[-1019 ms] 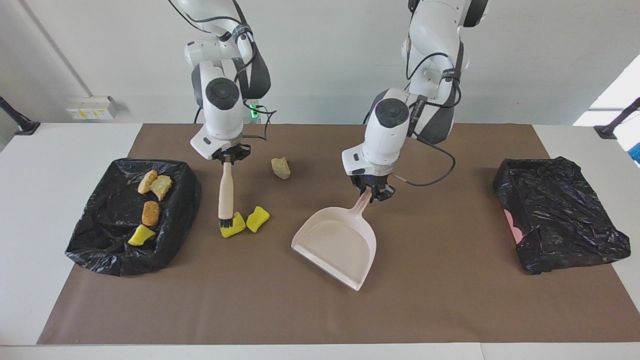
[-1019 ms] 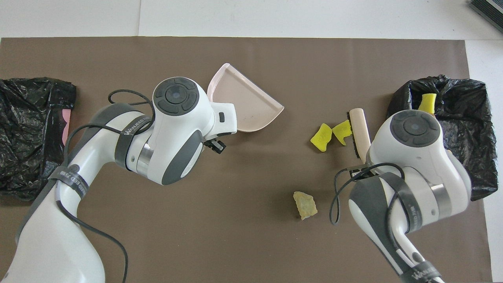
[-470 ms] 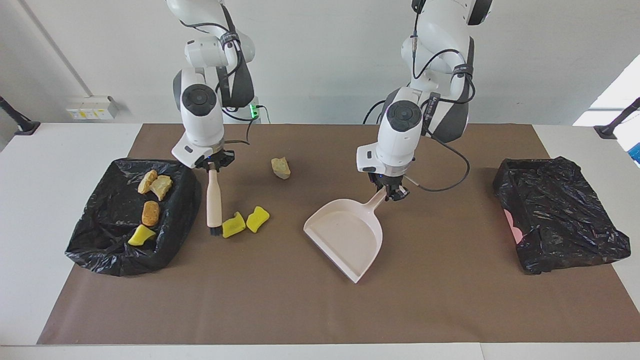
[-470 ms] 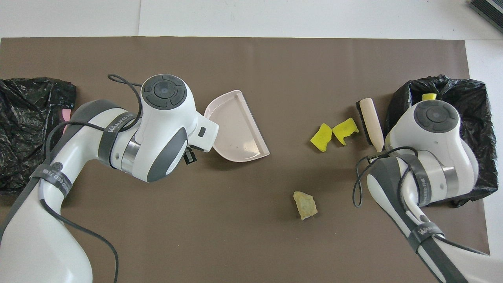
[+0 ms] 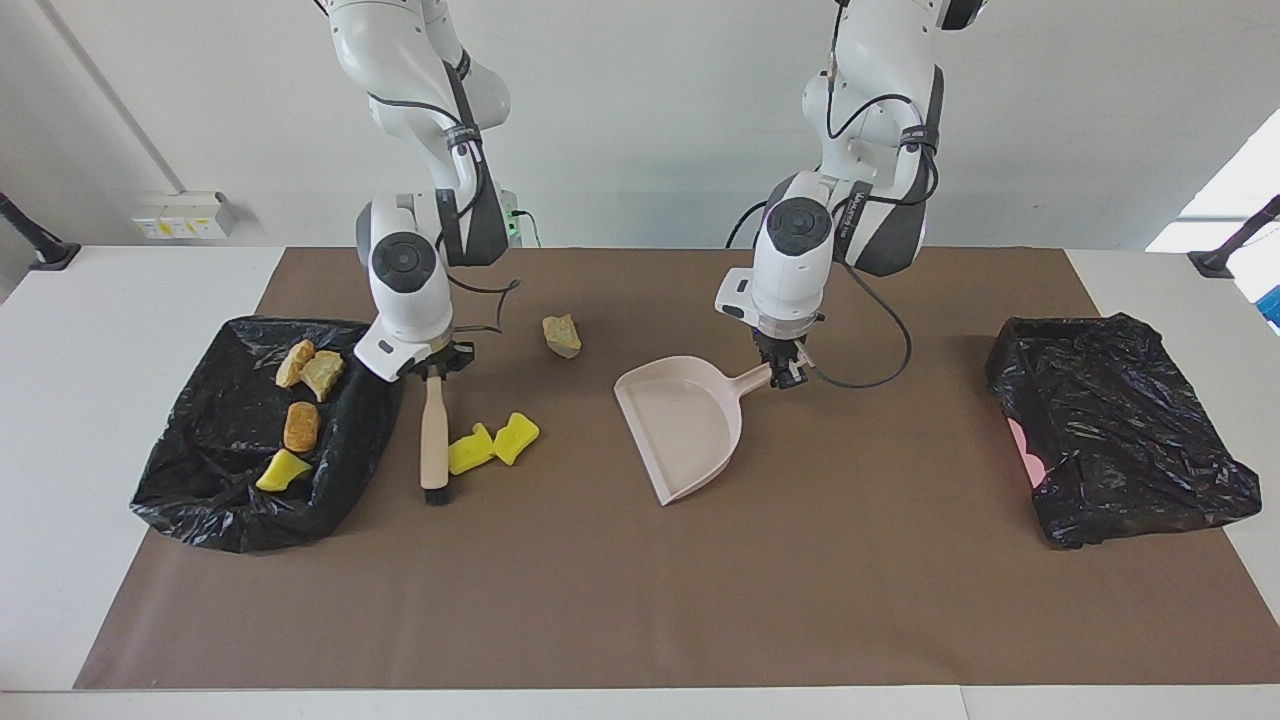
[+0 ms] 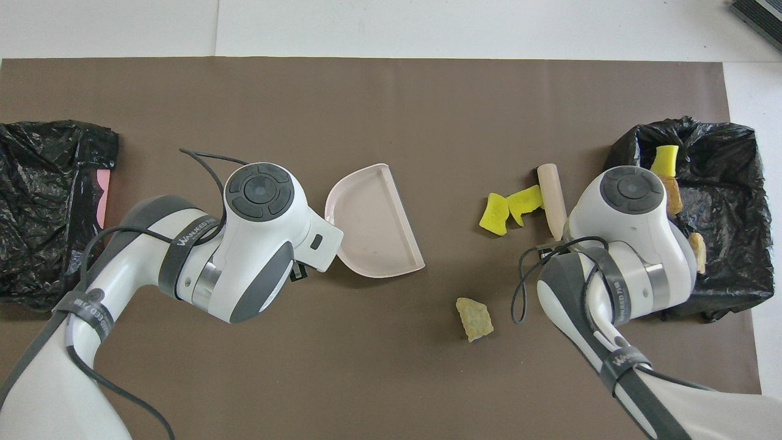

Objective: Sweep and dump trash in bin
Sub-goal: 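Sweep the yellow sponges into the dustpan with the right gripper's brush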

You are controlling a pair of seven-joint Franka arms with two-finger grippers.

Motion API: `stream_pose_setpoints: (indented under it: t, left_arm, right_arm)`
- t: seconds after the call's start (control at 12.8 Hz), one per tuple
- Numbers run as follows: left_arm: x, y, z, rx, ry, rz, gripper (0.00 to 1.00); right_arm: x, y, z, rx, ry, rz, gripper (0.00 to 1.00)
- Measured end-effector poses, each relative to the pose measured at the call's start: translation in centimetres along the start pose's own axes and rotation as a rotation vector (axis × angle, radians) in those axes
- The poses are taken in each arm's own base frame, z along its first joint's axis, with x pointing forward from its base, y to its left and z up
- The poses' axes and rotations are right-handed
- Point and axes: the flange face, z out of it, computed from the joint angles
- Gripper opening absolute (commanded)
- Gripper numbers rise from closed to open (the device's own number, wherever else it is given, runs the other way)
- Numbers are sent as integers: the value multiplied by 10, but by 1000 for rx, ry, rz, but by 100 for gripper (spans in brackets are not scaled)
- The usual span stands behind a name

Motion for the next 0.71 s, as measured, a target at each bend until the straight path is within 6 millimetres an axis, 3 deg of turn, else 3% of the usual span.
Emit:
stream_pose_setpoints:
  t: [0.24, 0.71]
  left_arm:
    - [0, 1, 0, 1, 1, 2, 0]
    - [-1, 2, 2, 1, 1, 1, 0]
  right_arm:
    - [-10, -66, -8, 40, 1, 33, 0]
    - [-41, -178, -27, 236, -21, -20, 0]
